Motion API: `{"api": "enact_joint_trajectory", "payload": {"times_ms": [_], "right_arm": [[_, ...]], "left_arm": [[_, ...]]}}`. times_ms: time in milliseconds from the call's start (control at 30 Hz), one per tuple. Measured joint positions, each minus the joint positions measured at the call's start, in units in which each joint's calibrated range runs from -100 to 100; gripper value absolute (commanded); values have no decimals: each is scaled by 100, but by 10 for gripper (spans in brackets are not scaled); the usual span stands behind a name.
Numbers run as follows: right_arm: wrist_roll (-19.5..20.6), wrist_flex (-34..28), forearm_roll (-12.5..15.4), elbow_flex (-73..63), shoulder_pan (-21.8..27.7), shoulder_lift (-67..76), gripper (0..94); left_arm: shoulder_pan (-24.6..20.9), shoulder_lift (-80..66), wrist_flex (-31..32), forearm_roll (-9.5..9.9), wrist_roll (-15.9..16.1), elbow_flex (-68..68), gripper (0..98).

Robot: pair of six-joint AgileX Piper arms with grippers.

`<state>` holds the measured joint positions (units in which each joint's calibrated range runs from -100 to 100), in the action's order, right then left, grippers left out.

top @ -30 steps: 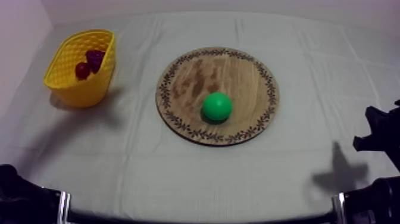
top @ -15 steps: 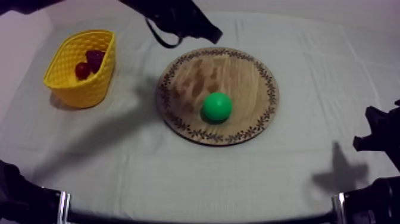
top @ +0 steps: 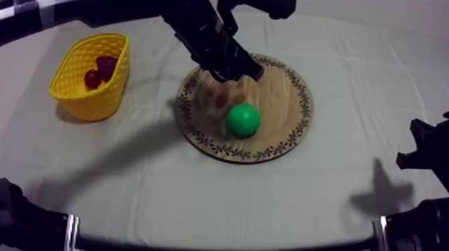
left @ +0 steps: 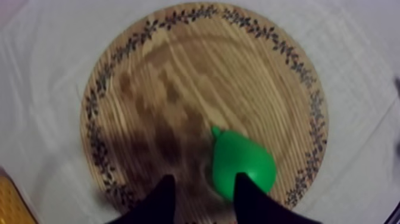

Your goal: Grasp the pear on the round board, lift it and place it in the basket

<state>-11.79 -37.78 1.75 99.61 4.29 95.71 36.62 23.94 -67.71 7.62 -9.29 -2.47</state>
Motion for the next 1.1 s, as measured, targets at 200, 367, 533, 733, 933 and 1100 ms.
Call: {"api": "enact_joint_trajectory", "payload": {"times_ms": [200, 367, 533, 733, 933, 1100], "right_arm": [[0, 0, 0, 0, 0, 0, 5], [0, 0, 0, 0, 0, 0, 5], [0, 0, 0, 0, 0, 0, 5], [0, 9, 0, 0, 0, 0, 5], [0, 9, 0, 0, 0, 0, 5], [0, 9, 0, 0, 0, 0, 5]], "left_arm": [[17, 62, -673, -213, -74, -5, 905], [17, 97, -858, -392, -143, 53, 949], [35, 173, -873, -570, -153, 100, 957], [38, 417, -877, -762, -174, 79, 958], [15, 770, -864, -944, -274, -199, 954], [24, 1071, -887, -1089, -284, -471, 942]]}}
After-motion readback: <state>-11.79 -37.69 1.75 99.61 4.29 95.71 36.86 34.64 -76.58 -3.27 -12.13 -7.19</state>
